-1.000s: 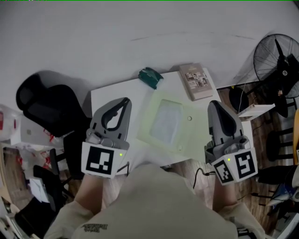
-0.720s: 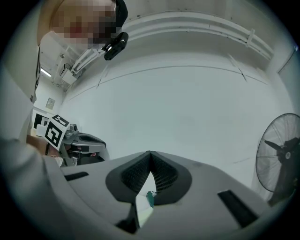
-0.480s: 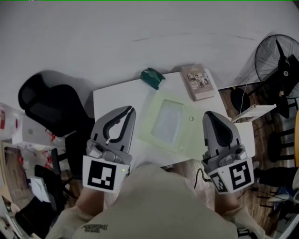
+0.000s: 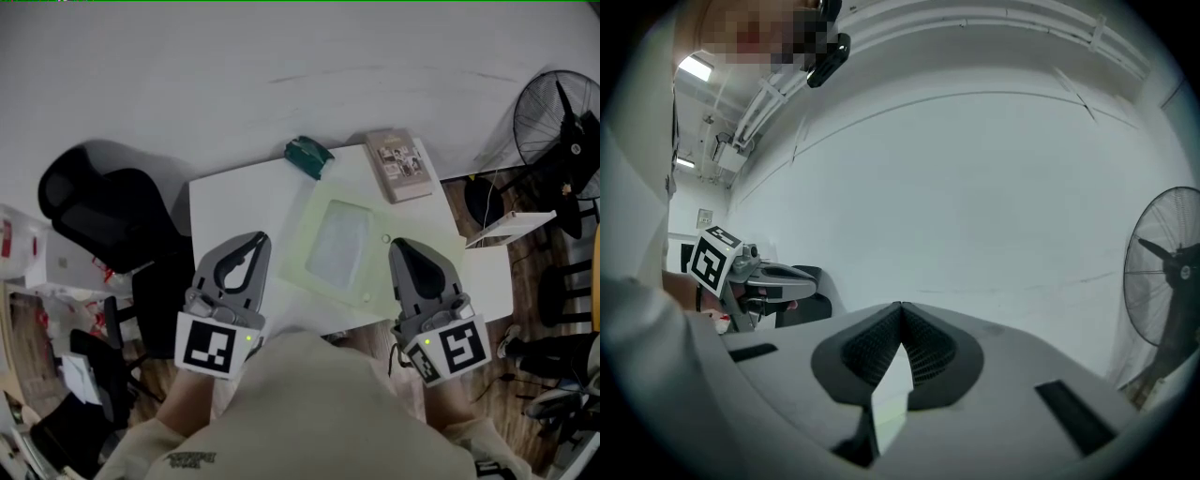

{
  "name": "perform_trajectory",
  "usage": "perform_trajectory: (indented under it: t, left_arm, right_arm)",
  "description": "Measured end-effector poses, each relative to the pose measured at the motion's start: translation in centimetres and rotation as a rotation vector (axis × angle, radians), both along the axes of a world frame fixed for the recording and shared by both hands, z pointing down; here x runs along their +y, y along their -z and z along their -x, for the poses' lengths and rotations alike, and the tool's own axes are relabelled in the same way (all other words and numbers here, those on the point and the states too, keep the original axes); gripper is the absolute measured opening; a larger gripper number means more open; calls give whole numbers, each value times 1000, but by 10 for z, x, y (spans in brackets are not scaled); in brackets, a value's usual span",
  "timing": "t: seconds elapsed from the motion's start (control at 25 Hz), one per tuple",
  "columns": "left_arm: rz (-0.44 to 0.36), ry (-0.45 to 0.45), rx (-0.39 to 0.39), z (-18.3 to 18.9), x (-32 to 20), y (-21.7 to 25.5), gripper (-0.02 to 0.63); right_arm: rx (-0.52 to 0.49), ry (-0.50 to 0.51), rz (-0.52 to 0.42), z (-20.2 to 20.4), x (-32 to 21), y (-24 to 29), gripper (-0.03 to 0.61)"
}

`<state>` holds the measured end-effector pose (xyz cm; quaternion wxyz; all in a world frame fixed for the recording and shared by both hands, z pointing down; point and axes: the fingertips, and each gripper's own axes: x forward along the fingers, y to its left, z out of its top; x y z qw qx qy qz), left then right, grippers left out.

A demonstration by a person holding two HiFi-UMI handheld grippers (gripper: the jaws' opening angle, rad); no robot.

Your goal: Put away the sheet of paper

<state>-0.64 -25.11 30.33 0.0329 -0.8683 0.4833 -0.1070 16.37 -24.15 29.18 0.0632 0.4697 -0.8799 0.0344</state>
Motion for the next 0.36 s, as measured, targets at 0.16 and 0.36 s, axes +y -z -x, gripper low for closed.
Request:
perform_trajectory:
  t: [0.16, 0.36]
  left_arm:
    - [3, 4, 1, 2, -1, -2, 21]
    - [-9, 0, -1, 2, -2, 3, 21]
  right_arm:
    - [0, 15, 3, 3, -2, -3, 21]
    - [-3, 19, 7, 7, -1, -3, 21]
